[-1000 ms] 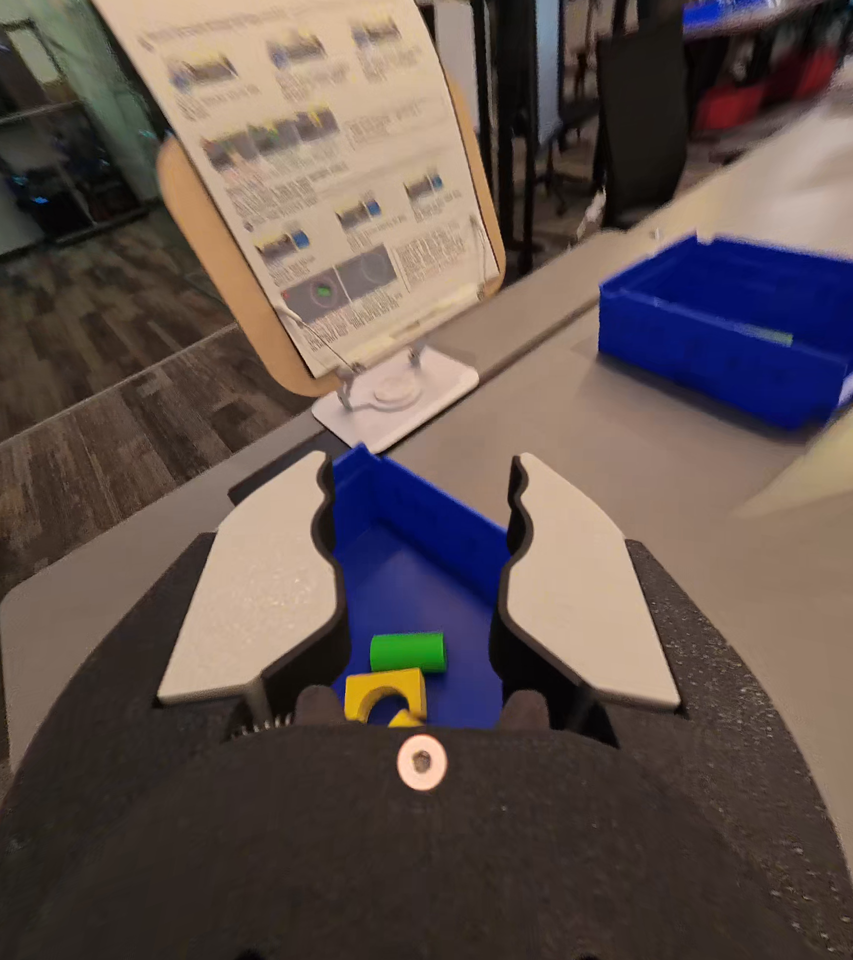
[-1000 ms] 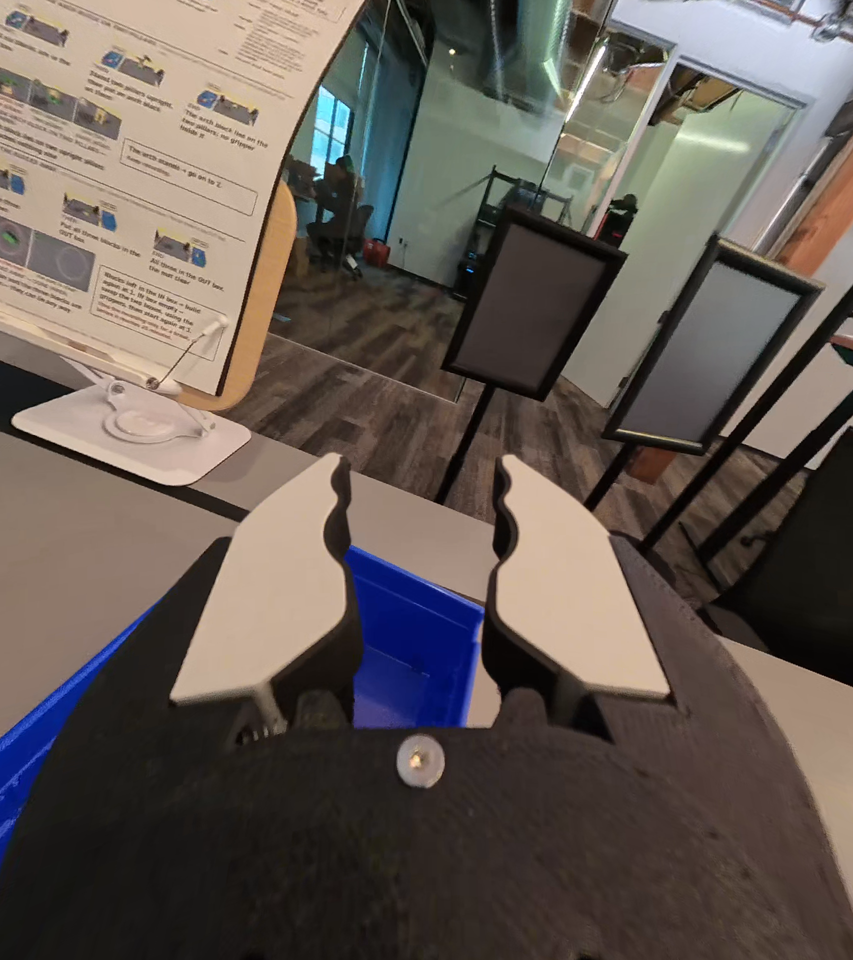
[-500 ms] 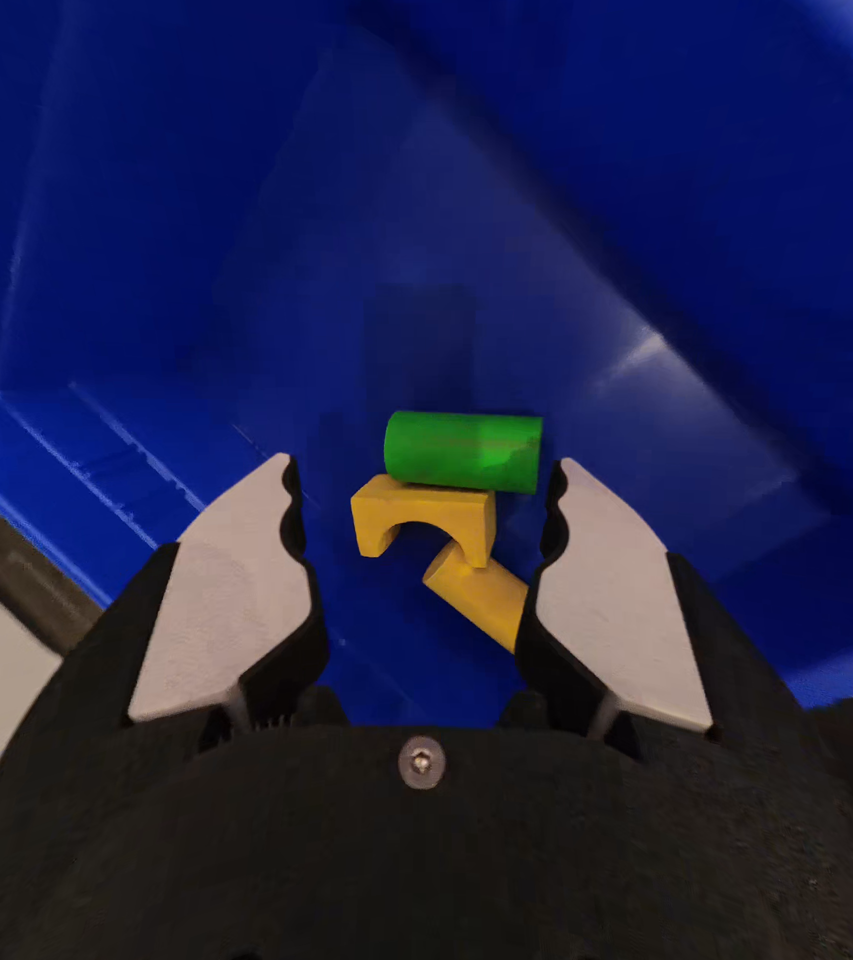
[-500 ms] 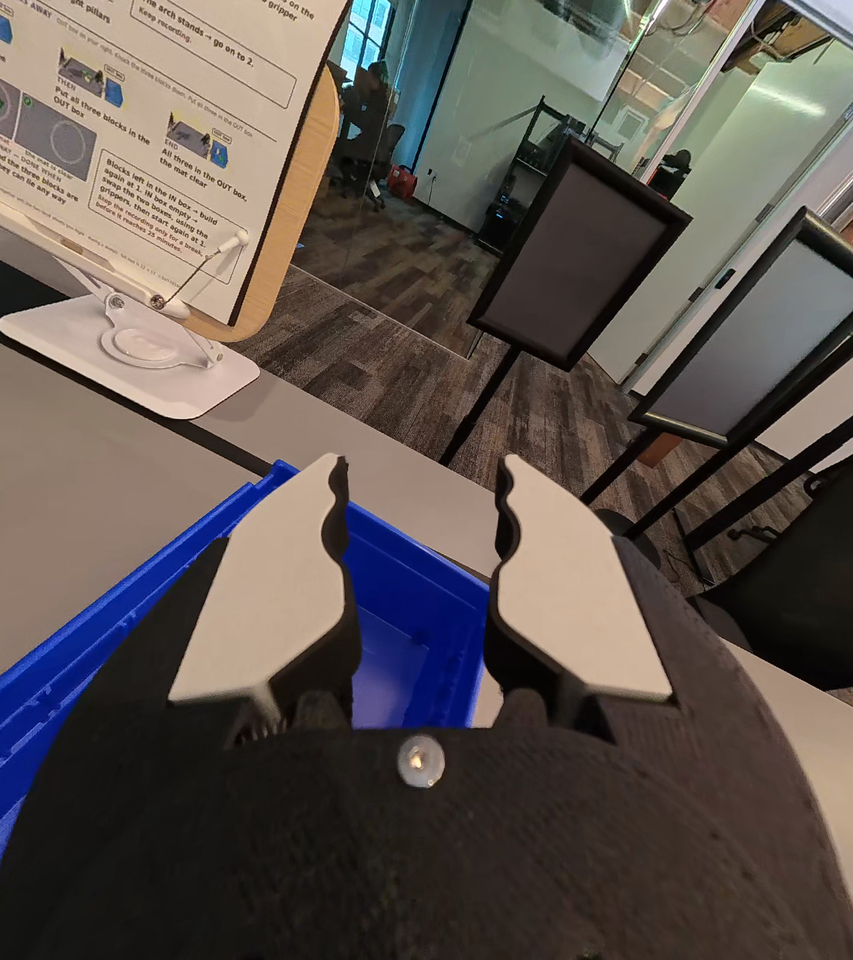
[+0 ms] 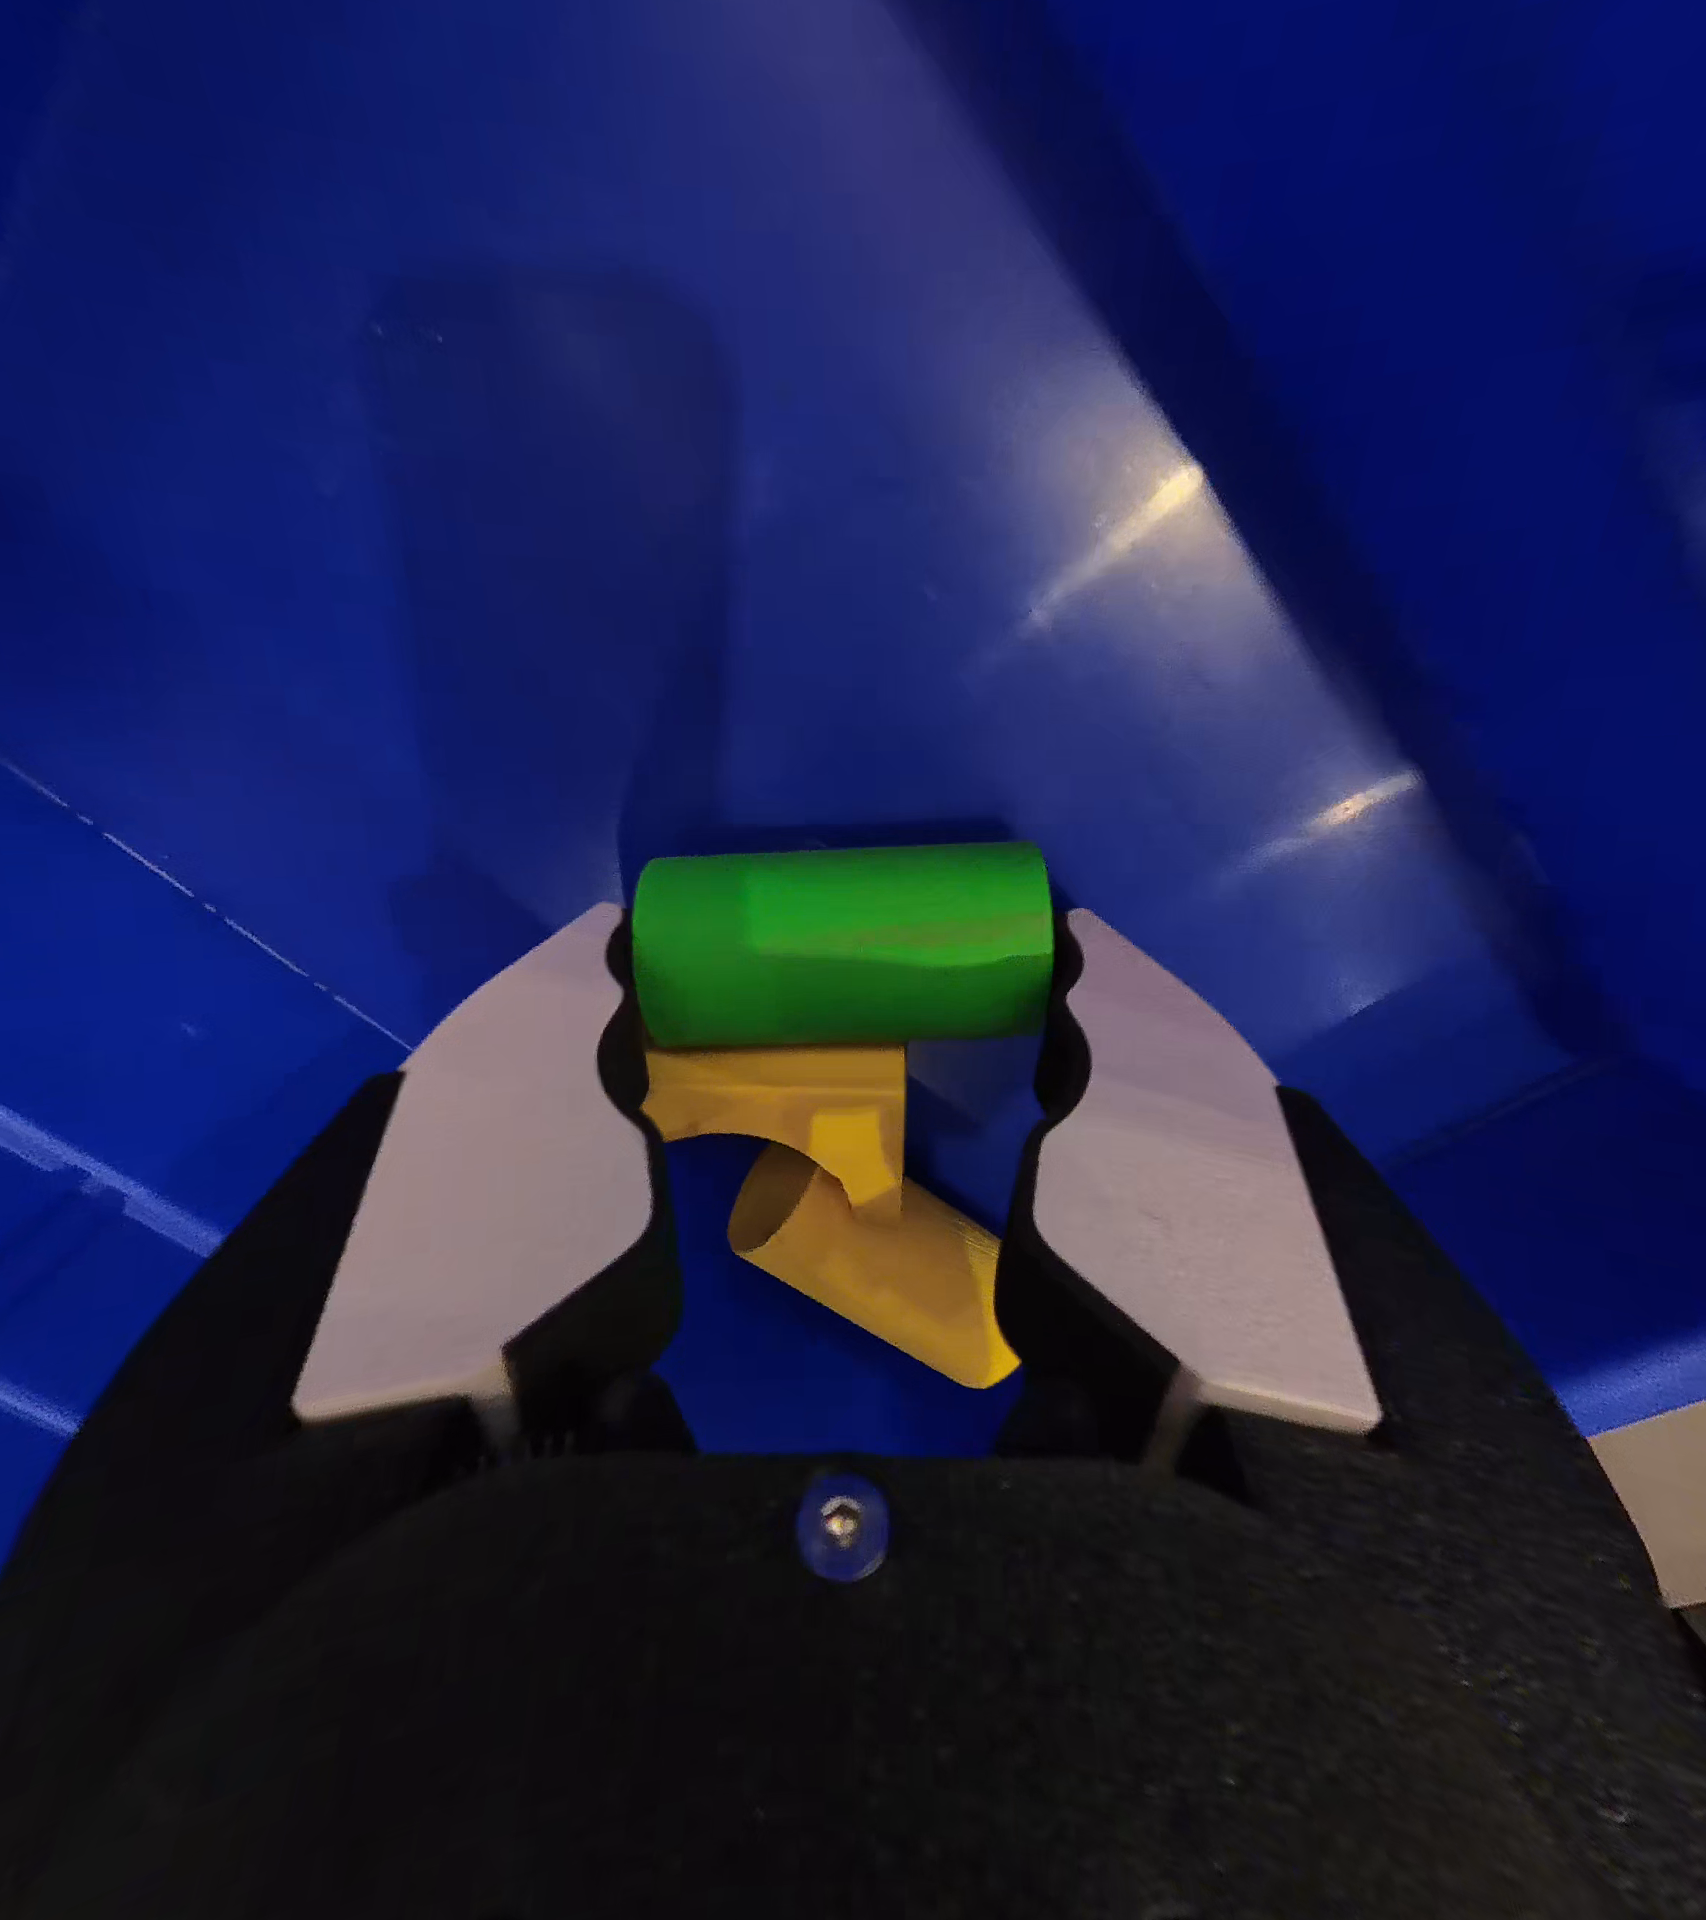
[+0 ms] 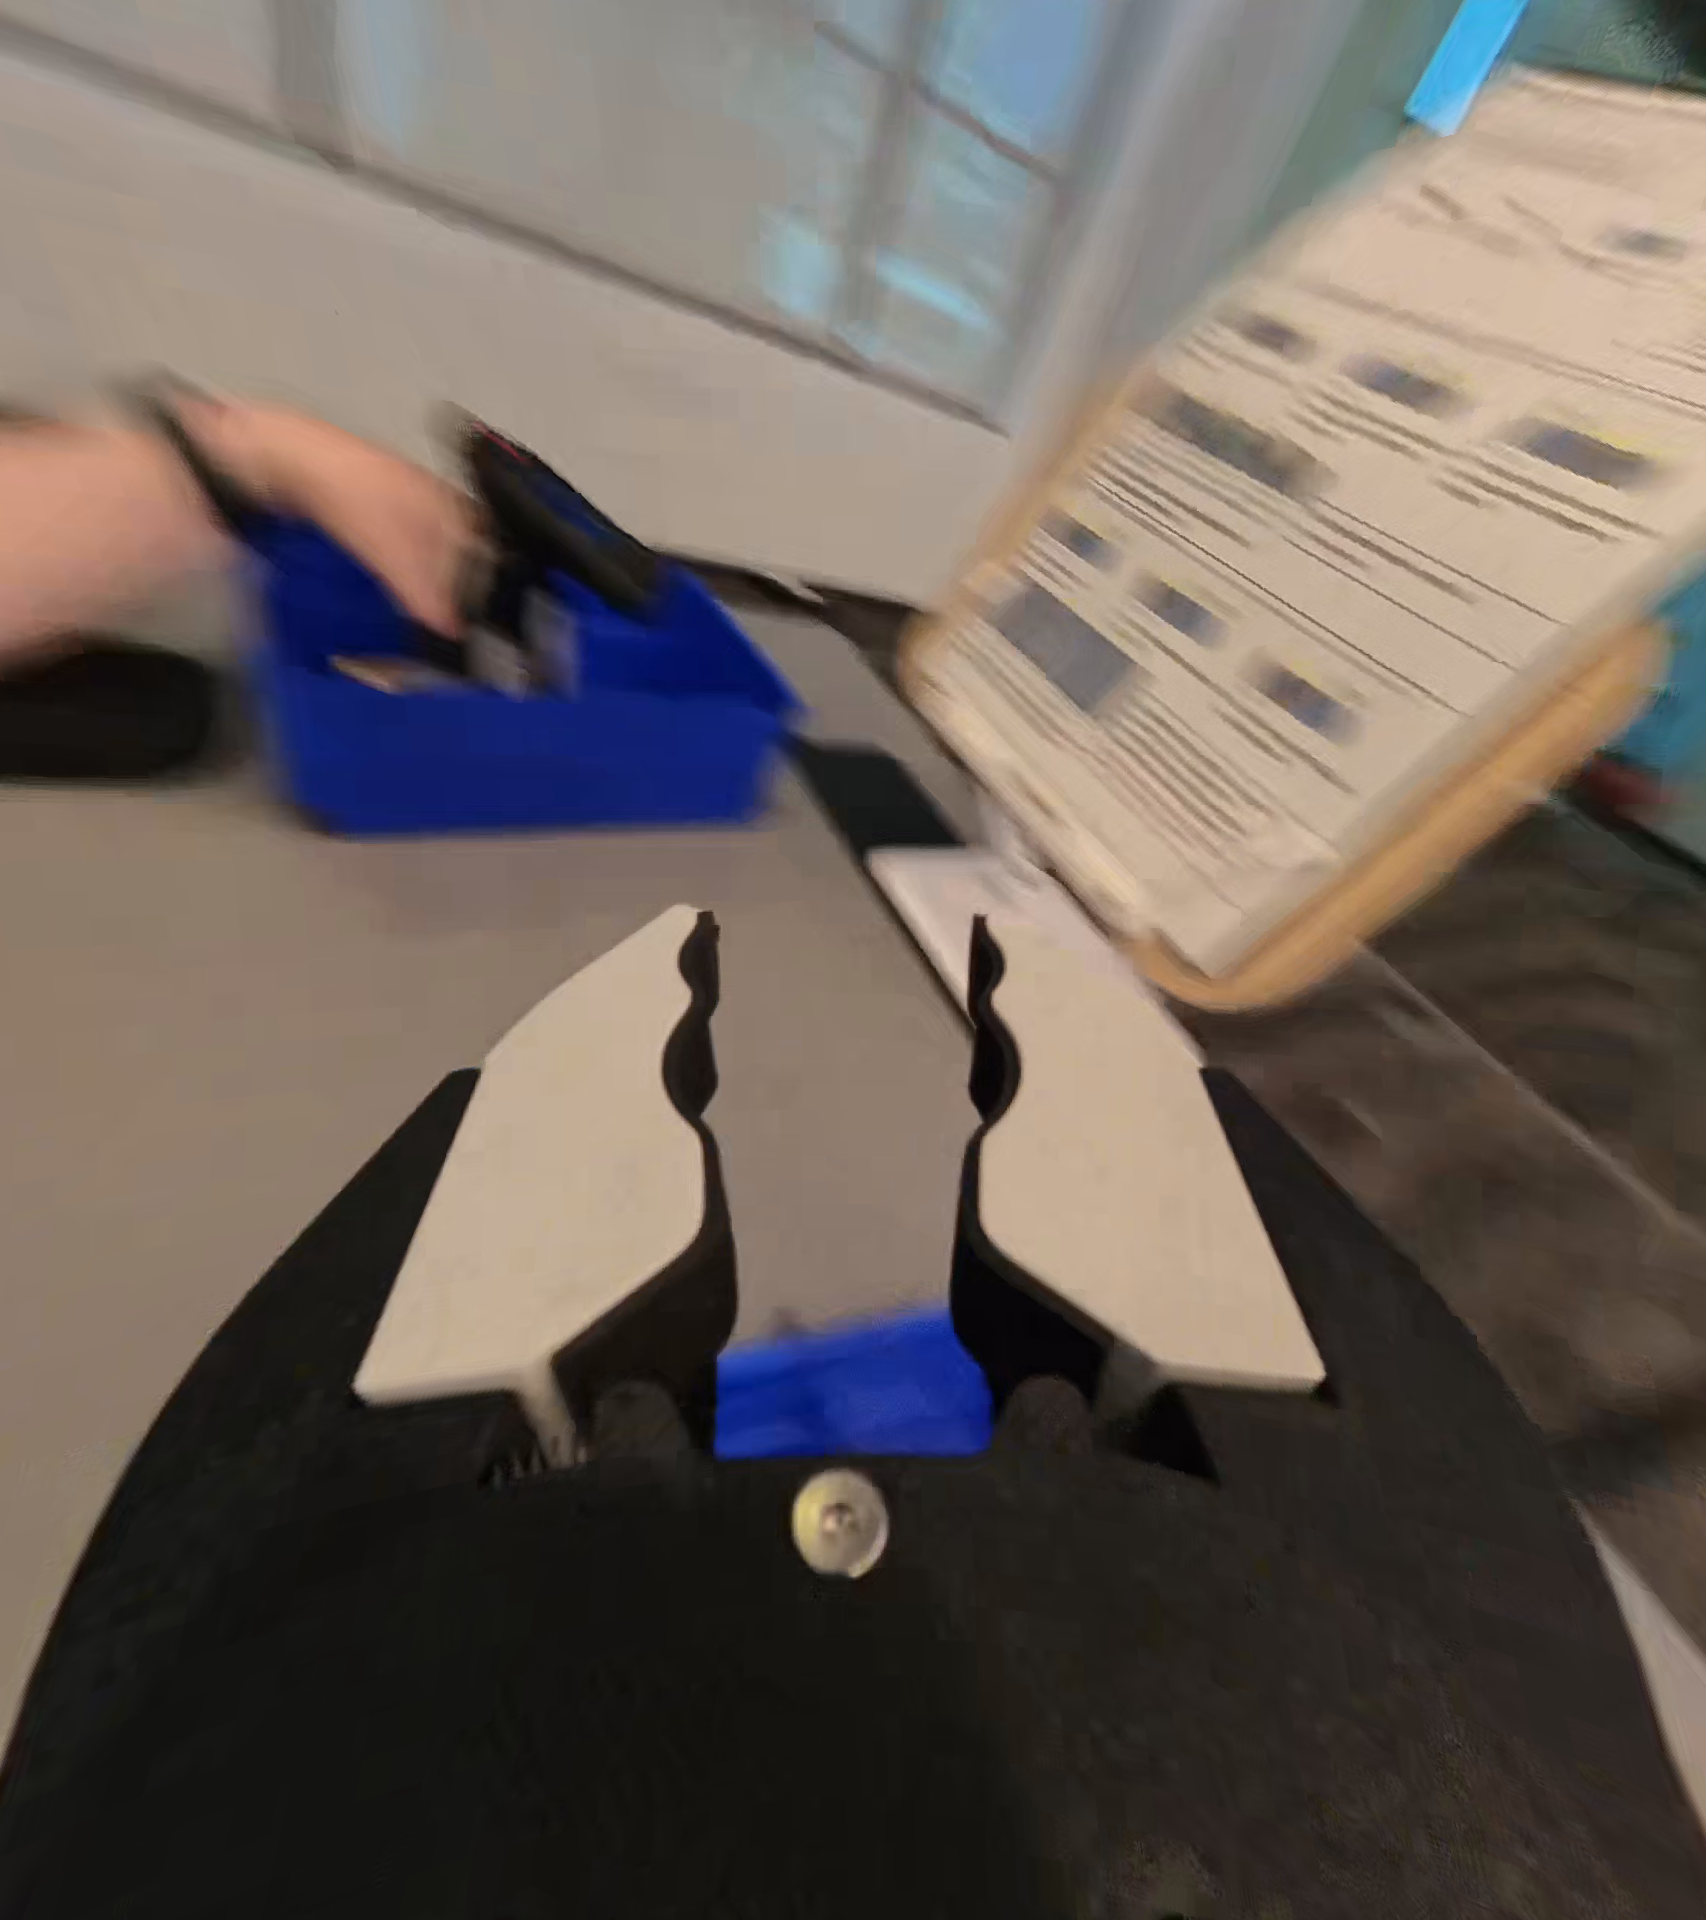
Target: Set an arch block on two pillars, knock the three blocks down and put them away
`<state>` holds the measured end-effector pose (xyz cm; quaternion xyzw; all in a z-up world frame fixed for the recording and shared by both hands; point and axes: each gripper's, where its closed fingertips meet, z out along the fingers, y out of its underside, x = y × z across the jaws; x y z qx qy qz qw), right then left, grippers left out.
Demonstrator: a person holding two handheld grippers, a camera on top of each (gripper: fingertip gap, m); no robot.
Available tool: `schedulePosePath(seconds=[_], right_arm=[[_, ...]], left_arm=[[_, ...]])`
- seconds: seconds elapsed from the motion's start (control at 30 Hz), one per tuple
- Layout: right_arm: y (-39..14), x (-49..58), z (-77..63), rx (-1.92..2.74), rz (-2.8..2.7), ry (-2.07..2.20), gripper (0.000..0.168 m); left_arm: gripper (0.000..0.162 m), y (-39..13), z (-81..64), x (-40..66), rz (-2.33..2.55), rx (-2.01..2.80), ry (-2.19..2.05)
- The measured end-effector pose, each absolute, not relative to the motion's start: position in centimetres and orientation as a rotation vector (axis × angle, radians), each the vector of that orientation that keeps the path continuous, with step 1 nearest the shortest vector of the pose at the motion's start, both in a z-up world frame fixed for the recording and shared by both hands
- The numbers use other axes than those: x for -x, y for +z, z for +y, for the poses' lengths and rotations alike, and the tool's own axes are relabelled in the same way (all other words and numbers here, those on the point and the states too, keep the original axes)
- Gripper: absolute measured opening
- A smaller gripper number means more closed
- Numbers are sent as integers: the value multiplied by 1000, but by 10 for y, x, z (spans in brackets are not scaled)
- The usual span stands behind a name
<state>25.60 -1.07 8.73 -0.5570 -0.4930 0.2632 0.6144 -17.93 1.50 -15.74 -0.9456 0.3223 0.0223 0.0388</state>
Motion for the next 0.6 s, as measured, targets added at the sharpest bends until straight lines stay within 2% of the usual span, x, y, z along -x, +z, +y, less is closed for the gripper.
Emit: schedulePosePath(seconds=[0.13, 0.3, 0.4, 0.6], right_arm=[[128, -236, -80, 938, -1193, 1203, 47], [166, -269, -148, 431, -1222, 1958, 55], [170, -289, -163, 210, -1248, 2207, 55], [162, -286, -193, 109, -1433, 2317, 59]], left_arm=[[75, -157, 14, 179, 1037, 2883, 78], [74, -149, 18, 183, 1038, 2841, 110], [74, -134, 19, 180, 988, 2805, 30], [74, -85, 22, 163, 893, 2616, -201]])
